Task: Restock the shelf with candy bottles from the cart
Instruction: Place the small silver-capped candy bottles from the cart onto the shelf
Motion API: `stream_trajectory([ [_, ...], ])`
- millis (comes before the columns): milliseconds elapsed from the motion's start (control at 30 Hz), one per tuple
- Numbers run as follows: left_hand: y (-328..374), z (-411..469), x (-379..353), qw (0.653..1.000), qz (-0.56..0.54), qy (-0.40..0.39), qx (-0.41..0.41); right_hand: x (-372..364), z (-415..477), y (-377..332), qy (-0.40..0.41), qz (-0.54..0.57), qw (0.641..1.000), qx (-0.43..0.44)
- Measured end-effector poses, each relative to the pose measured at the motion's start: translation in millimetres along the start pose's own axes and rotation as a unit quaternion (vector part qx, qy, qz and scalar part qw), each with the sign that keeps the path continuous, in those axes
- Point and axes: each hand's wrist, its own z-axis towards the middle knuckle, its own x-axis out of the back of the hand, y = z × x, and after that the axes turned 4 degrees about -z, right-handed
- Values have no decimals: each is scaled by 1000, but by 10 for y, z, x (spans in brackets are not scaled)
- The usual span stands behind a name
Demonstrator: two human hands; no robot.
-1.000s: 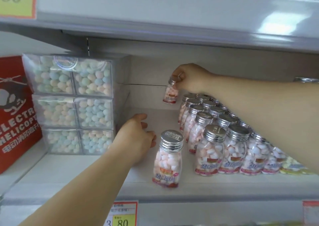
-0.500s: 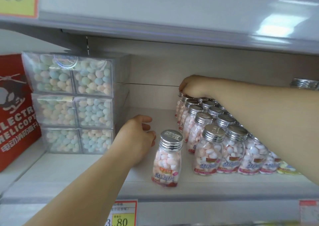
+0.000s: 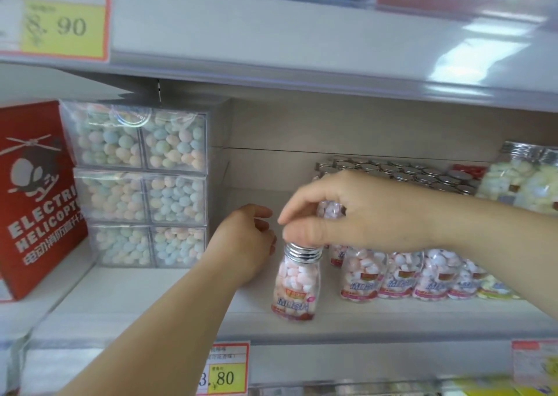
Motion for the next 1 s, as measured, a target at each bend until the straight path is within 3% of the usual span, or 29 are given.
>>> stream_trajectory([
  [367, 68, -85, 10, 1000, -1, 13, 18, 86, 60, -37, -32, 17, 999, 22],
  [467, 54, -59, 13, 1000, -7, 14, 24, 135, 313, 145, 57, 44, 997, 3],
  [567, 61, -39, -24, 995, -84, 28, 48, 235, 667, 449, 162, 77, 983, -31],
  [700, 61, -27, -65, 991, -116, 38, 50, 329, 1122, 853, 251, 72, 963, -65],
  [1000, 64, -14, -78, 992, -108, 37, 49, 463, 1535, 1278, 276, -61, 953, -111],
])
